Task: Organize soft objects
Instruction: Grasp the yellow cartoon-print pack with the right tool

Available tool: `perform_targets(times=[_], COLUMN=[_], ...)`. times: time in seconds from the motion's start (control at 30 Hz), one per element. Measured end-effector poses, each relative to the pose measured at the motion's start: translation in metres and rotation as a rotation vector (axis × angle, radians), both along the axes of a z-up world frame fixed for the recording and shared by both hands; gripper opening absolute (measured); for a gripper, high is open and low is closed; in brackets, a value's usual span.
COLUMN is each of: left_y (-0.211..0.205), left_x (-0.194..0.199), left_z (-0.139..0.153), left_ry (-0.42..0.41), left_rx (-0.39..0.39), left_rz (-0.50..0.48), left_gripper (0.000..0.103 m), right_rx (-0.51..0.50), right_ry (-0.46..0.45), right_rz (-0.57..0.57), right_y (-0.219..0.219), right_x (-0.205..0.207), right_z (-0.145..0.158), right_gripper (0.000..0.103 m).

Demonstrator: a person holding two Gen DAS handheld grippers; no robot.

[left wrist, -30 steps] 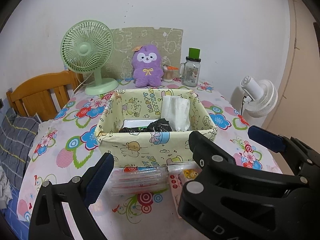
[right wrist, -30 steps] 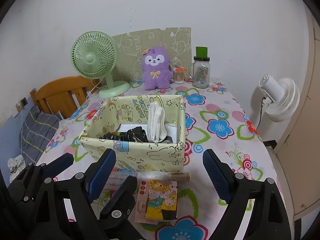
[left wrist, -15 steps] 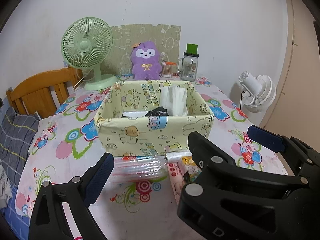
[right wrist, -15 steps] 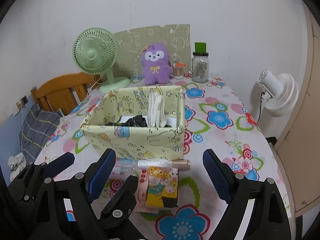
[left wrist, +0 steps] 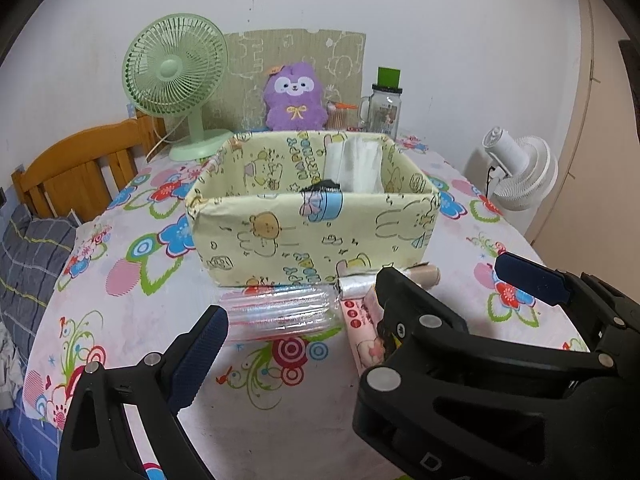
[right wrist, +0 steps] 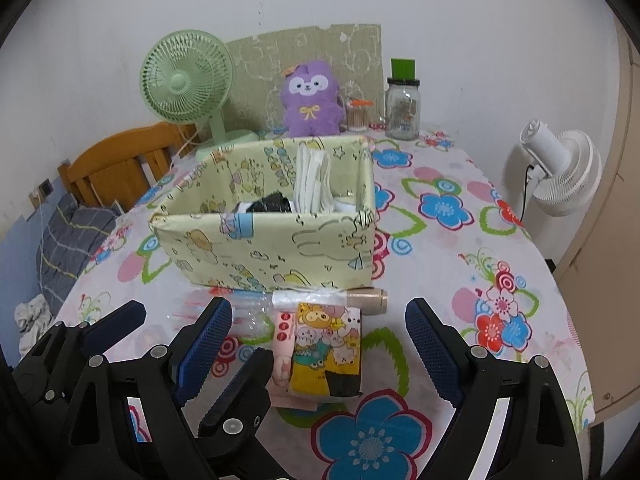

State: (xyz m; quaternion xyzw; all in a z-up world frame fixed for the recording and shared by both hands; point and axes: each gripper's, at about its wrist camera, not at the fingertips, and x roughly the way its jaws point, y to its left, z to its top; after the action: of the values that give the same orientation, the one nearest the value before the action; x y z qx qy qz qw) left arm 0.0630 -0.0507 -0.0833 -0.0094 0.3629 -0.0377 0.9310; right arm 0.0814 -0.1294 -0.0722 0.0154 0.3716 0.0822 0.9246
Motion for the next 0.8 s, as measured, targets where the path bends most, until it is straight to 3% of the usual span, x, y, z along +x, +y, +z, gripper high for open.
perform_targets(times=[0.63, 0.8], left_y=[0.0, 0.001], left_x=[0.021, 0.025], left_z=[-0.037, -0.042], left_ry=[0.097, 0.11], left_rx=[-0.003, 0.005], left_rz=[0.002, 0.006], left_gripper=[0.097, 0.095], right_rx=[-0.003, -0.002], right_ry=[0.116, 0.141], right_rz=[-0.005, -0.008], right_y=[0.001, 0.001], right_x=[0.025, 0.03], right_z=[-0.041, -0.048], right_gripper=[0.09, 0.083])
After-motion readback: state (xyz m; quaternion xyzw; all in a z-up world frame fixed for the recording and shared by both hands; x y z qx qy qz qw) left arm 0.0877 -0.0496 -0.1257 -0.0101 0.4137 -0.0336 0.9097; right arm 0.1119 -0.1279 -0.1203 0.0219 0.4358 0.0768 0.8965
